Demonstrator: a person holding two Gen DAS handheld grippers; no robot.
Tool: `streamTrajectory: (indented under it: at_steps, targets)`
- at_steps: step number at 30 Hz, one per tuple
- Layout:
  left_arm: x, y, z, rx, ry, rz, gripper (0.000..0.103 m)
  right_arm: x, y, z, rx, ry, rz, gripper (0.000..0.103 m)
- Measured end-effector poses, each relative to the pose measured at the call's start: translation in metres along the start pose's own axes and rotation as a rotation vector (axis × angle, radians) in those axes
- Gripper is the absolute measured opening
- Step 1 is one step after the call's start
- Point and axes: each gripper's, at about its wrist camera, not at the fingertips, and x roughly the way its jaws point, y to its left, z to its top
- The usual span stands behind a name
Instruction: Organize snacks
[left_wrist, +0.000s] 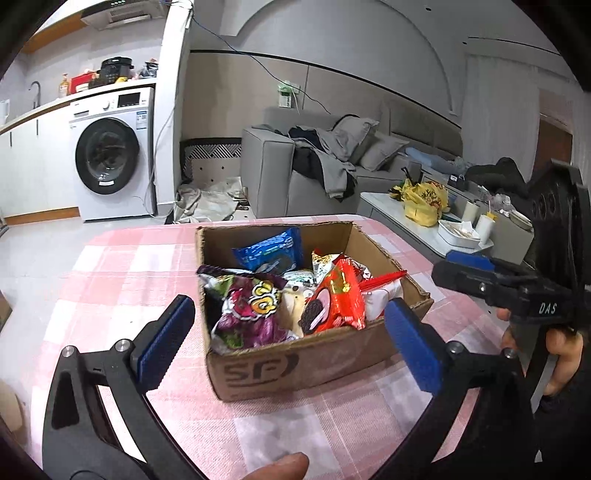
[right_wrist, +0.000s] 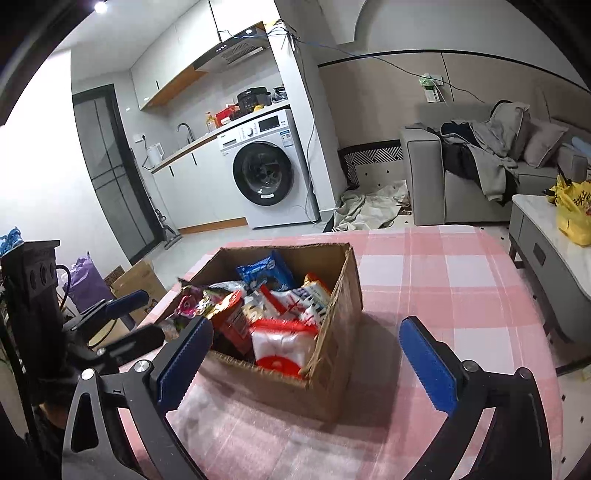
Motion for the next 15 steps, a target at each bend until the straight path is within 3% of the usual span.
streamTrajectory:
  at_steps: [15]
  targets:
    - [-0.062, 0.014, -0.04, -0.017, -0.026, 0.083, 0.102, -0.03, 0.024, -0.044, -0.057, -0.075, 0.042, 0.103]
